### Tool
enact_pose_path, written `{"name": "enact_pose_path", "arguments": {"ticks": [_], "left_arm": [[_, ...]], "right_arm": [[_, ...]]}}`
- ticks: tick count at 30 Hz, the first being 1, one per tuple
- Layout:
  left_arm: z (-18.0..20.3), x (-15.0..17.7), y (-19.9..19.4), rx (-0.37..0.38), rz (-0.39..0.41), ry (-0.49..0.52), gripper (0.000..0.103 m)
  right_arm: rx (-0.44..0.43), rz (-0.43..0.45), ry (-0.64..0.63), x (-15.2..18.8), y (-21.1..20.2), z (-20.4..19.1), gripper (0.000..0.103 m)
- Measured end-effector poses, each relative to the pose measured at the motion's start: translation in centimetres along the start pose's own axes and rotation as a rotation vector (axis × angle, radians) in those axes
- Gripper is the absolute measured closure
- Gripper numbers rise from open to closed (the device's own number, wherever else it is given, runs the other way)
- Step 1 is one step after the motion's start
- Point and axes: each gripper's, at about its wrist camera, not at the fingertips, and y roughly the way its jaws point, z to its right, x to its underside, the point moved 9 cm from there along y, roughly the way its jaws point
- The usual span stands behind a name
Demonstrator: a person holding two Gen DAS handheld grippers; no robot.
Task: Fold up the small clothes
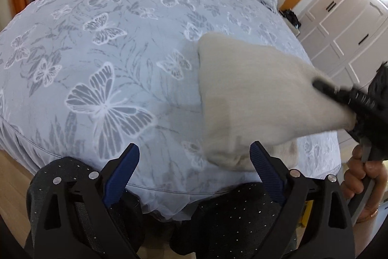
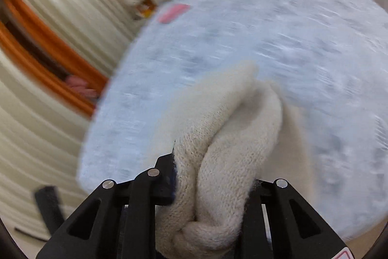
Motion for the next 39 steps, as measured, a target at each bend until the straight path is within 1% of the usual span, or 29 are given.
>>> {"name": "enact_pose_path", "arguments": {"ticks": [1,2,3,5,7,9,11,12,14,15,16,17,18,20,22,24,25,26,27,28,30,32,33,34,35,36,37,38,39], "left_arm": [[0.3,0.3,0.6,-0.001,-0.017,0.002,0.013],[0.6,0.5,1.1,0.001,-0.028,0.003,0.013],[1.3,0.9,1.9,0.003,-0.046,0.014,0.013],[2.2,1.2,3.0,-0.006,-0.068,0.054,0.013],[3.8,2.0,4.4,-0.032,-0.104,0.144,0.013],[5.3,2.8,5.3,-0.047,-0.134,0.245,0.013],[6.0,3.5,6.1,-0.081,-0.139,0.324,0.012],[6.4,3.7,6.7,-0.112,-0.129,0.375,0.012],[6.3,3.7,7.6,-0.148,-0.117,0.405,0.013],[6.0,3.4,8.3,-0.161,-0.116,0.401,0.014],[5.8,3.1,8.6,-0.160,-0.116,0.390,0.025],[5.6,2.8,8.9,-0.144,-0.123,0.367,0.044],[5.5,2.4,9.0,-0.098,-0.143,0.321,0.050],[5.1,1.4,8.4,-0.056,-0.133,0.231,0.059],[5.1,1.0,7.7,-0.037,-0.115,0.196,0.060],[4.7,1.2,7.6,-0.048,-0.117,0.172,0.061],[4.1,1.7,8.2,-0.070,-0.133,0.159,0.063],[3.8,2.2,8.7,-0.071,-0.154,0.146,0.063],[3.0,3.1,9.5,-0.063,-0.196,0.109,0.063],[2.6,3.5,9.8,-0.056,-0.211,0.083,0.063],[2.5,3.7,9.6,-0.055,-0.190,0.097,0.063],[2.9,3.8,9.3,-0.069,-0.173,0.141,0.061],[3.1,3.8,9.1,-0.077,-0.172,0.165,0.060],[3.3,3.8,8.9,-0.078,-0.172,0.172,0.060],[3.4,3.7,8.4,-0.077,-0.173,0.173,0.058],[3.6,3.5,8.1,-0.075,-0.171,0.171,0.057],[3.7,3.3,7.6,-0.072,-0.164,0.172,0.056],[3.6,3.1,7.3,-0.075,-0.154,0.178,0.056],[3.6,2.8,6.8,-0.091,-0.135,0.193,0.055]], "right_arm": [[0.028,-0.048,0.039,1.0,1.4,2.0,0.083],[0.058,-0.120,0.098,2.8,3.7,4.8,0.083],[0.037,-0.130,0.118,3.6,4.5,5.4,0.083],[-0.033,-0.094,0.145,3.8,4.3,5.3,0.081],[-0.078,-0.092,0.175,3.5,4.2,5.2,0.080],[-0.113,-0.115,0.201,3.2,4.2,5.2,0.080],[-0.166,-0.127,0.219,2.5,3.7,4.9,0.079],[-0.196,-0.132,0.231,2.3,3.4,4.7,0.079],[-0.247,-0.141,0.259,1.9,3.0,4.4,0.079],[-0.261,-0.146,0.270,1.8,2.8,4.4,0.079],[-0.270,-0.143,0.278,1.6,2.6,4.3,0.079],[-0.288,-0.126,0.274,1.4,2.0,3.8,0.081],[-0.316,-0.098,0.262,0.8,0.9,3.2,0.081],[-0.370,-0.027,0.233,0.2,-1.6,2.5,0.083],[-0.326,-0.010,0.204,0.6,-1.7,3.5,0.084],[-0.158,-0.085,0.198,2.6,1.8,6.7,0.084],[-0.105,-0.126,0.217,3.7,3.5,8.2,0.084],[-0.134,-0.132,0.252,4.6,4.5,9.1,0.084],[-0.177,-0.106,0.278,4.5,4.3,9.2,0.084],[-0.199,-0.090,0.289,4.4,3.9,9.1,0.083],[-0.193,-0.084,0.272,4.2,3.6,8.7,0.079],[-0.147,-0.076,0.244,3.9,3.0,8.4,0.072],[-0.115,-0.048,0.234,3.5,2.2,8.2,0.070],[-0.074,-0.004,0.219,2.9,1.0,7.9,0.065],[-0.040,0.031,0.203,2.7,0.0,7.6,0.063],[0.022,0.083,0.169,2.2,-1.4,7.2,0.063],[0.061,0.115,0.141,1.8,-2.1,6.7,0.063],[0.093,0.156,0.088,1.2,-3.2,6.0,0.063],[0.097,0.175,0.046,0.5,-3.5,4.8,0.063]]}}
